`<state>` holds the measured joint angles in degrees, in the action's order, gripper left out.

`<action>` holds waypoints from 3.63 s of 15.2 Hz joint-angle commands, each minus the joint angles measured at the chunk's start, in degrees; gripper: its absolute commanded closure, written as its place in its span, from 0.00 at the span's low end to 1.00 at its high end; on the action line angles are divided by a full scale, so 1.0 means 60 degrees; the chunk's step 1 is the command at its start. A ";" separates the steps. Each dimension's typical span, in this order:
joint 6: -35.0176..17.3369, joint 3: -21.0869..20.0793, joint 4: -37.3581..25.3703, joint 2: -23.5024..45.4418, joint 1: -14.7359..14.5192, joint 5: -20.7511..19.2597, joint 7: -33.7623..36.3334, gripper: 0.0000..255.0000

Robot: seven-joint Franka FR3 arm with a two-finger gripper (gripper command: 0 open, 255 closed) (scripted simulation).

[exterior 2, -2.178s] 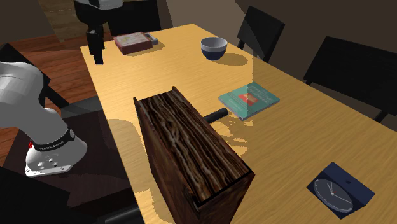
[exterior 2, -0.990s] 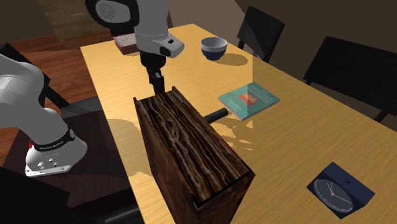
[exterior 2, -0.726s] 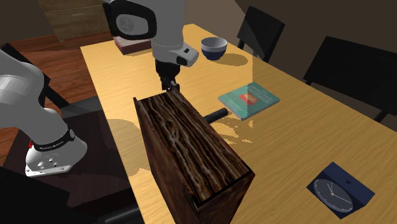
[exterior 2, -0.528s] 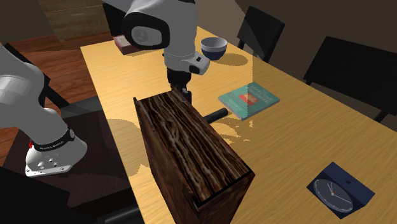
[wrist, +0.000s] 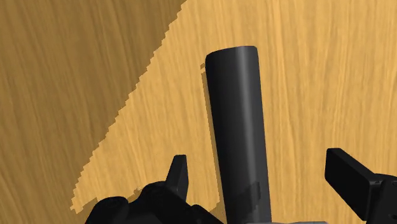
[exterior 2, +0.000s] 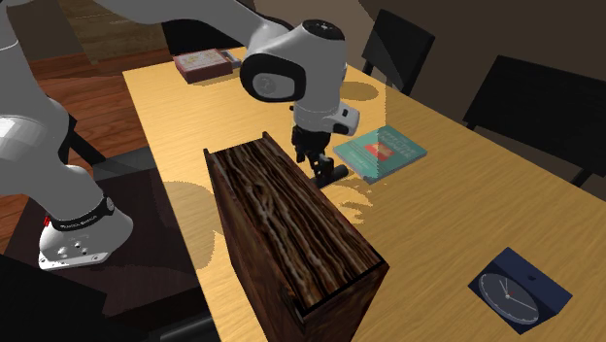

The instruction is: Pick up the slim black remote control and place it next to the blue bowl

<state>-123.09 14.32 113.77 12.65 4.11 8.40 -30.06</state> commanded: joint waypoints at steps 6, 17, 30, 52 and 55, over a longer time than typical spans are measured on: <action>-0.0754 -0.0078 0.0219 0.0534 0.0036 0.0230 -0.0192 0.00; -0.0816 -0.0085 0.0244 0.0574 0.0038 0.0248 -0.0204 1.00; -0.0162 -0.0025 -0.0005 0.0146 -0.0001 0.0062 -0.0048 1.00; 0.2392 0.0068 -0.1582 -0.0889 -0.0054 -0.0377 0.0371 1.00; 0.2758 0.0073 -0.1882 -0.0959 -0.0053 -0.0408 0.0410 1.00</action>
<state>-107.16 14.78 102.73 7.28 3.85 6.06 -27.77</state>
